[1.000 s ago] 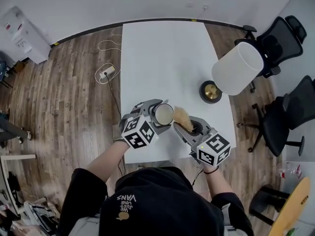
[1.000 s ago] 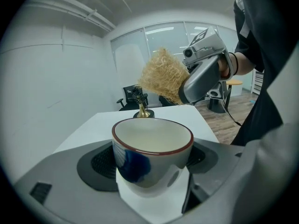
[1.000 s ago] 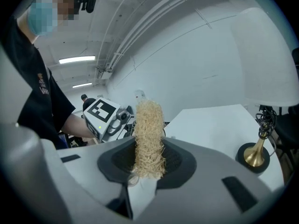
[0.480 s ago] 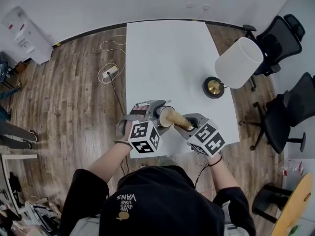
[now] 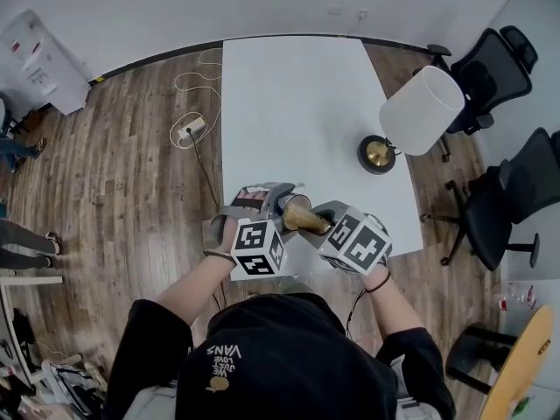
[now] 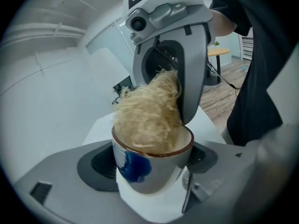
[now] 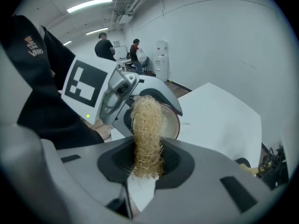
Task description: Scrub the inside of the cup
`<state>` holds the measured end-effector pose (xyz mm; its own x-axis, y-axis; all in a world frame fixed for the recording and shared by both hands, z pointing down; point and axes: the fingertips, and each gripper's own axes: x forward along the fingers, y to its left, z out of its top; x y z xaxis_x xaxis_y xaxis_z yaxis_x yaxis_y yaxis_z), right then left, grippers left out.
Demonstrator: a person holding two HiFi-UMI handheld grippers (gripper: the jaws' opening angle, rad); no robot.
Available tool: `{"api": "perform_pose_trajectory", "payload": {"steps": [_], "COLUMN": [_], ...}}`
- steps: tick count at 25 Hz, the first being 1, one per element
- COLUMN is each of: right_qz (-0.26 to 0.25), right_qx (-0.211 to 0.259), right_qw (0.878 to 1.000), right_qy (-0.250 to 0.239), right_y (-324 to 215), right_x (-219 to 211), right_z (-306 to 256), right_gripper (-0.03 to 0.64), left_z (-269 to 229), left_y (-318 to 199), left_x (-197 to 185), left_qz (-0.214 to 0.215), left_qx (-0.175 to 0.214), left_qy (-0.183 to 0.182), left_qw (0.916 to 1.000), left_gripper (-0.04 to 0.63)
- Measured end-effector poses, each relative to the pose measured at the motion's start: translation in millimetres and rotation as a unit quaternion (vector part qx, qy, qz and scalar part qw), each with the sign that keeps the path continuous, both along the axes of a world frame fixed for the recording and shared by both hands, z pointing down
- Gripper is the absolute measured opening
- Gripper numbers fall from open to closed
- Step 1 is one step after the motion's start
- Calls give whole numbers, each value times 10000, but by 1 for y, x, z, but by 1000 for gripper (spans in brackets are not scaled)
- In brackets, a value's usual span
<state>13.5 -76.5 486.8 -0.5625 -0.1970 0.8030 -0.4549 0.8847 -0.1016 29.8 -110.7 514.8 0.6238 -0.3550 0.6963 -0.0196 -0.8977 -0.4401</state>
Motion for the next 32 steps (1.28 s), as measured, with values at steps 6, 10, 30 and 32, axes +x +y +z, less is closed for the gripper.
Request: {"api": "perform_pose_trajectory", "payload": {"steps": [6,10,30,32], "right_qz": [394,189,108,33], "right_qx": [-34,-511,-847,-1032], "right_qw": [9990,9981,9945,9936], "right_qy": [199,272,599,468], "right_y": [-12,10,16,26], "right_x": [29,30,38,32], "right_z": [2,13,24,27], "right_gripper": [94,94,94,94], "left_z": [-5,-4,8,12], "left_y": [4,2,7,7], "left_x": [5,4,14,14], "left_qz": [62,51,113,129], "left_qx": [17,64,-62,-100], "left_qy": [114,41,31,-8], "left_qw": [9999,10000,9999,9999], "left_gripper": [397,397,397,397]}}
